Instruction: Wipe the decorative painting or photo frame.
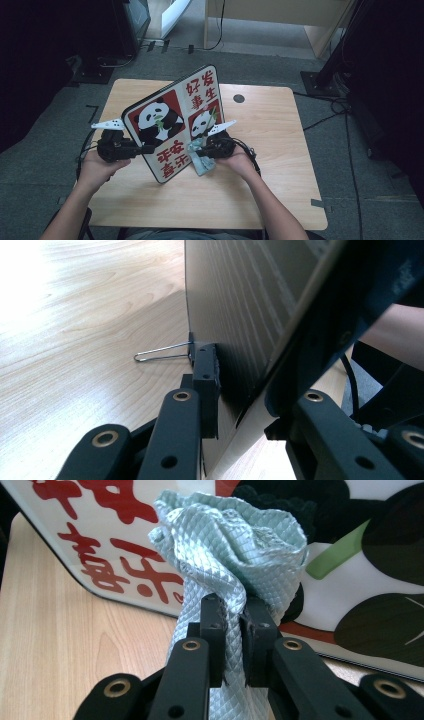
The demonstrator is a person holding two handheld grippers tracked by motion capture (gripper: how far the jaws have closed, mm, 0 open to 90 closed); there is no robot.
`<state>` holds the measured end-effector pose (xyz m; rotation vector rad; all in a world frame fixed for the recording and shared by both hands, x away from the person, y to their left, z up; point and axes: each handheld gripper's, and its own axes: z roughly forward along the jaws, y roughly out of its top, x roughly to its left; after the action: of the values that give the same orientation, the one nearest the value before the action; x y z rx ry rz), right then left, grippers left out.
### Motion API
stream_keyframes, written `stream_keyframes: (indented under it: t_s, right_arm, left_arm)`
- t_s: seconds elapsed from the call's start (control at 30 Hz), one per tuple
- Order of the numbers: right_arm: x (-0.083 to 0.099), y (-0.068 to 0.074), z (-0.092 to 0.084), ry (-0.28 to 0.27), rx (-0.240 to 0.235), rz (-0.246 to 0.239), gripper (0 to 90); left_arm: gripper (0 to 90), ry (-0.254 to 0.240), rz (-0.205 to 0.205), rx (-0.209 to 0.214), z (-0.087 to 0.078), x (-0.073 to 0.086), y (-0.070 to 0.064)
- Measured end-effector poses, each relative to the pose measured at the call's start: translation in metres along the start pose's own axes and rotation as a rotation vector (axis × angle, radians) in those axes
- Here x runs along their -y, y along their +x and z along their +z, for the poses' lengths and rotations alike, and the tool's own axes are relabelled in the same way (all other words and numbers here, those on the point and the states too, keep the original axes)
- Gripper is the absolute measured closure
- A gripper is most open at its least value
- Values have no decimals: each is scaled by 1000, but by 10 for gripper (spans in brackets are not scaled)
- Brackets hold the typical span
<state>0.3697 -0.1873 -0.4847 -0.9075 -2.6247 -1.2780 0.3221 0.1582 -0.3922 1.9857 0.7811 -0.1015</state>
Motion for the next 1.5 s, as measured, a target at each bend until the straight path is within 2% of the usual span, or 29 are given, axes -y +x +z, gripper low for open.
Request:
stream_keyframes:
  t_s: [0.2,0.3,0.67,1.17,1.37,1.5]
  right_arm:
    - [-8,4,-10,-13,-4,-11,833]
    - [-15,9,-16,-33,-3,-41,833]
    - [-45,27,-40,-107,-3,-82,834]
    - [-90,56,-65,-189,14,-174,833]
    - [-102,60,-72,-215,14,-200,834]
    - [-108,60,-76,-231,16,-200,833]
  left_arm:
    - [747,-1,2,-2,0,0,0]
    - [747,-3,6,-2,0,0,1]
    - [747,-18,6,-7,1,1,1]
    - [721,-36,16,-26,0,4,0]
    - [693,-38,11,-26,-1,6,0]
    - [673,-41,10,-28,-1,8,-2]
